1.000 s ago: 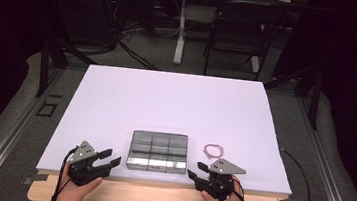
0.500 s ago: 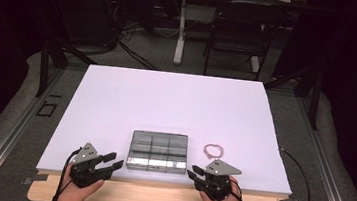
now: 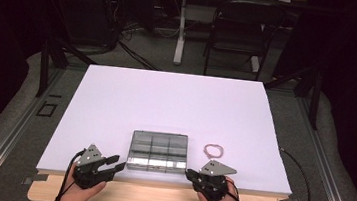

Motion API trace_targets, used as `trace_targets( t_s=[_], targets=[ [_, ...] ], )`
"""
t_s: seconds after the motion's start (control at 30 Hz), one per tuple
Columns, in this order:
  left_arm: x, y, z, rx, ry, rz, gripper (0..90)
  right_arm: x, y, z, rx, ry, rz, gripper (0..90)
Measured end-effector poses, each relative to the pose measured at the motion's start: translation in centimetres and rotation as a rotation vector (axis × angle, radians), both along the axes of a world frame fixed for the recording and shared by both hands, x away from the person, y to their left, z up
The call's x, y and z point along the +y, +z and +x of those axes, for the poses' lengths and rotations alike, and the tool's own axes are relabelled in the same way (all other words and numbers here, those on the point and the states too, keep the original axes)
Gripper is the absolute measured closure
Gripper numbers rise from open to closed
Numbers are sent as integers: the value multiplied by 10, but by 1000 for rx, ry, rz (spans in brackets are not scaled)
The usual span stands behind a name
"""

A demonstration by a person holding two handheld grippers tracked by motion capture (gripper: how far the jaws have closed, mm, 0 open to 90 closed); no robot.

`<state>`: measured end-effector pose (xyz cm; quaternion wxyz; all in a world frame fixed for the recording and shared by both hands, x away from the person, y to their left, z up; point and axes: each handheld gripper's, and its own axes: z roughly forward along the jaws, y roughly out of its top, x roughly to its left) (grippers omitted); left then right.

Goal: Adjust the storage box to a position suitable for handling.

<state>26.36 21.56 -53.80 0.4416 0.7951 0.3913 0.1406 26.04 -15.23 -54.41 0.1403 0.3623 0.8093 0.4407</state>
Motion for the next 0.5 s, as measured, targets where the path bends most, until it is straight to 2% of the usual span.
trace_targets(
  t_s=[0.37,0.5],
  targets=[
    [-6,-1,0,13,-19,19,662,0,-1,2,3,-2,8,899],
    [-8,-2,1,16,-50,30,678,0,-2,4,3,-1,12,900]
  ],
)
